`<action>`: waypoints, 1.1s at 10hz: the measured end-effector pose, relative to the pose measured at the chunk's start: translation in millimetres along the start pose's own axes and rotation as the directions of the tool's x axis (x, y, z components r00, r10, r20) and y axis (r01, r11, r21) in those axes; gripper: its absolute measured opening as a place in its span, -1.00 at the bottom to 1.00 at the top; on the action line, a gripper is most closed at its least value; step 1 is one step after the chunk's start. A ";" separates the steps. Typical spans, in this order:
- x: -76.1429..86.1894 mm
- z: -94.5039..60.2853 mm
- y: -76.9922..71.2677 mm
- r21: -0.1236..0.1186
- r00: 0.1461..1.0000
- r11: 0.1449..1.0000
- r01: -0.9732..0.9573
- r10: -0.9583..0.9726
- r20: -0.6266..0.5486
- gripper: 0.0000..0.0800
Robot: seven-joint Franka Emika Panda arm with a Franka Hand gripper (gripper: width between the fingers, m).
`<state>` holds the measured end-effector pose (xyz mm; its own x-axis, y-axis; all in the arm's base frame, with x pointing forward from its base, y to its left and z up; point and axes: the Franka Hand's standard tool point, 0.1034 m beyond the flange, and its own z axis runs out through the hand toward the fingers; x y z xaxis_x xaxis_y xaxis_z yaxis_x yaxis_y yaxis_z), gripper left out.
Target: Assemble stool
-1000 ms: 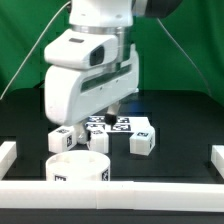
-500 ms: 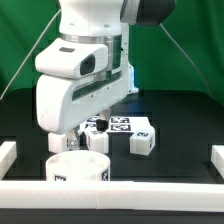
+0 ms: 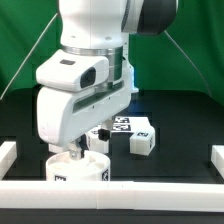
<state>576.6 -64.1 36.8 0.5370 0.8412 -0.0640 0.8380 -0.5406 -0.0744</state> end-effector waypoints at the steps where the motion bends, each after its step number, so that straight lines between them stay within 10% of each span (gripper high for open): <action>1: -0.8 4.0 -0.9 0.004 1.000 1.000 0.000 0.000 0.002 0.62; 8: -5.2 23.7 -3.1 0.011 1.000 1.000 0.004 -0.004 0.005 0.62; 11: -4.7 23.2 -2.7 0.010 1.000 1.000 0.004 -0.004 0.004 -0.38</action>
Offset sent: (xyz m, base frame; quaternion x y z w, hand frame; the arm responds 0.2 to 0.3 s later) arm -0.0043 0.0013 -0.0138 -0.0046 0.0140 0.0014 0.9999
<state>569.6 -66.9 14.2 0.5331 0.8434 -0.0674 0.8392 -0.5372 -0.0846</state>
